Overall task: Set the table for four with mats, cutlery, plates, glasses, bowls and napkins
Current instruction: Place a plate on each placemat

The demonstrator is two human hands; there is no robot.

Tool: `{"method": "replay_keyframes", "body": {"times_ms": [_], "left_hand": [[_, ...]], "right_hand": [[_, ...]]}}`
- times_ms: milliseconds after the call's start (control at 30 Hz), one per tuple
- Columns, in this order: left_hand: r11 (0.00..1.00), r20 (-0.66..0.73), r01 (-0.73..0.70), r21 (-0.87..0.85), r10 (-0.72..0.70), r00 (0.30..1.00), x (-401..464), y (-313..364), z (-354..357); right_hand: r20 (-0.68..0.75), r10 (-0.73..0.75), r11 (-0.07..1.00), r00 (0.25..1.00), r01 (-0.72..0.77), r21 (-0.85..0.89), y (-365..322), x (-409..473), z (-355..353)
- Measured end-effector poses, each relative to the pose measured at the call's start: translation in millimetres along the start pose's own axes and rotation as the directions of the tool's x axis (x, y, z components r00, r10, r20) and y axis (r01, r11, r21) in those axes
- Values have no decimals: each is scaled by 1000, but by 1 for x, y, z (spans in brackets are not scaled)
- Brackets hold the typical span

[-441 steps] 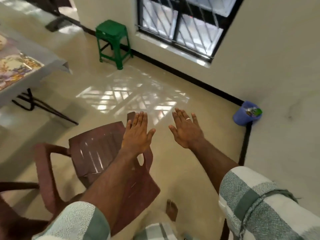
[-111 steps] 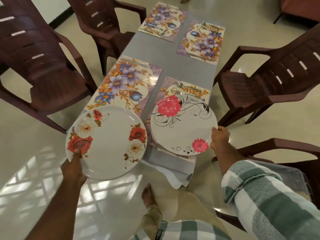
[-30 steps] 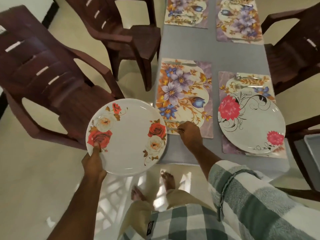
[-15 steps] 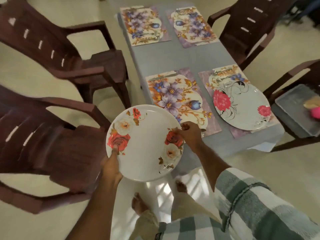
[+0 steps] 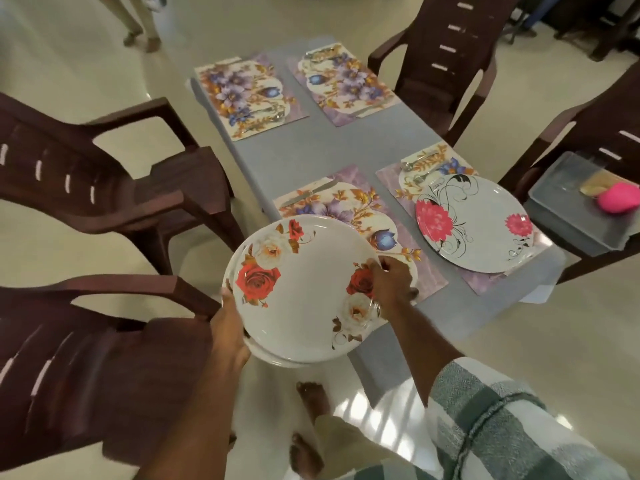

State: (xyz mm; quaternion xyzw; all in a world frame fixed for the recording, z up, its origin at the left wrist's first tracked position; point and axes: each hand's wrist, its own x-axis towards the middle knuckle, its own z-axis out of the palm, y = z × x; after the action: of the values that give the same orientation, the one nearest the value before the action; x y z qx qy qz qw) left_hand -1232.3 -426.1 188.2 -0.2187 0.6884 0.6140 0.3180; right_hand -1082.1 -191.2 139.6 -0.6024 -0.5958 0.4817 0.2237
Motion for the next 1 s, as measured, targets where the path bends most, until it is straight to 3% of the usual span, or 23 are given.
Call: {"method": "replay_keyframes", "body": {"times_ms": [200, 367, 500, 733, 1000], "left_hand": [[997, -14, -31, 69, 32, 999, 36, 20, 7], [994, -139, -3, 110, 18, 990, 61, 33, -23], [996, -245, -7, 89, 29, 969, 66, 49, -53], [995, -314, -95, 14, 94, 945, 79, 55, -100], [998, -282, -62, -13, 56, 958, 71, 54, -88]], "right_hand": [[10, 19, 1000, 1000, -19, 22, -17, 40, 9], [-101, 105, 990, 989, -94, 103, -14, 89, -13], [-206, 96, 995, 974, -90, 41, -18, 110, -25], [-201, 131, 990, 971, -138, -20, -14, 121, -24], [-192, 153, 987, 969, -160, -21, -10, 126, -10]]}}
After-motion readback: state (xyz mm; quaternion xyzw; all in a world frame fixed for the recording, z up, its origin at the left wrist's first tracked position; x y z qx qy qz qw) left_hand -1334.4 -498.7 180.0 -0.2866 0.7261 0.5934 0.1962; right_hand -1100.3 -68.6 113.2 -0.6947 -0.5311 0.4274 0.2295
